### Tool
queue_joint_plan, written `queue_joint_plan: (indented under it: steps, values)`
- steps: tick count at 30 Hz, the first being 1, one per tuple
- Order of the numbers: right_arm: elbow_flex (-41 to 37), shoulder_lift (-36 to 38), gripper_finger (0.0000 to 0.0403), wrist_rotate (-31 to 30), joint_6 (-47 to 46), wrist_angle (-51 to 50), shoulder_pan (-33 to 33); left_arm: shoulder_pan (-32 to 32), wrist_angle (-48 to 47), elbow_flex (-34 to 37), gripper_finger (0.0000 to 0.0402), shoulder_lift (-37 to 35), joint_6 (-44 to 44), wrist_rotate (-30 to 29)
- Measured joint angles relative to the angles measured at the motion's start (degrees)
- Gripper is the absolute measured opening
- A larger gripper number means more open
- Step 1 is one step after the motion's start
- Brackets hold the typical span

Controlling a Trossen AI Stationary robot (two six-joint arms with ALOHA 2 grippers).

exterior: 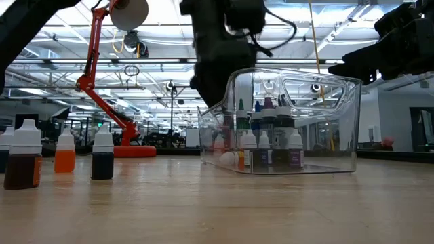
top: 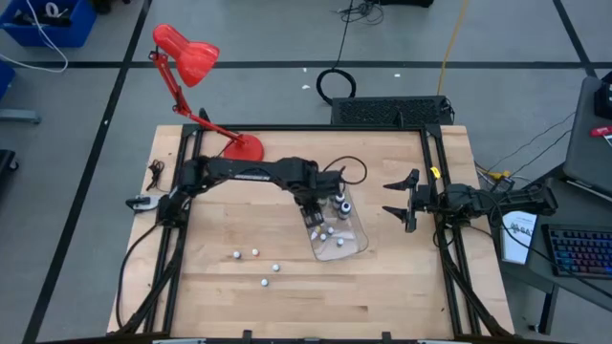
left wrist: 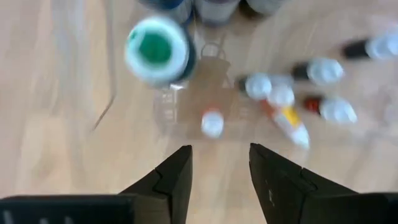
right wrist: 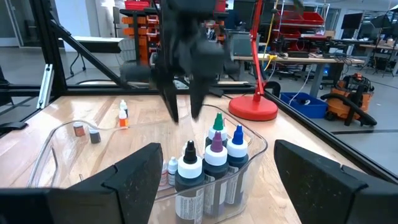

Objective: Pick & Place food coloring
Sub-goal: Put the purple food coloring bottle into the transparent container

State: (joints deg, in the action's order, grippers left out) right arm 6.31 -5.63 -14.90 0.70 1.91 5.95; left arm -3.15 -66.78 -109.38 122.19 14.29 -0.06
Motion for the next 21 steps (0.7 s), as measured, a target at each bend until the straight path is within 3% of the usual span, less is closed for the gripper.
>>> queue_joint_plan:
  steps: [7, 11, 15, 21]
  values:
    - [0.0, 0.0, 0.0295, 0.0, 0.0, 0.0, 0.0, 6.3, -7.5, 0.1, 0.0161, -8.4, 3.2, -1.0]
    - [0.0, 0.0, 0.0295, 0.0, 0.0, 0.0, 0.0, 14.2, -5.7, 1.9, 0.0166, -12.9, 5.1, -7.1]
    - [0.0, 0.0, 0.0295, 0.0, 0.0, -0.1, 0.0, 22.3, -2.5, 8.2, 0.017, -16.0, 10.2, -13.9]
    - [0.0, 0.0, 0.0295, 0.0, 0.0, 0.0, 0.0, 29.8, 6.2, 19.9, 0.017, -18.9, 19.5, -15.7]
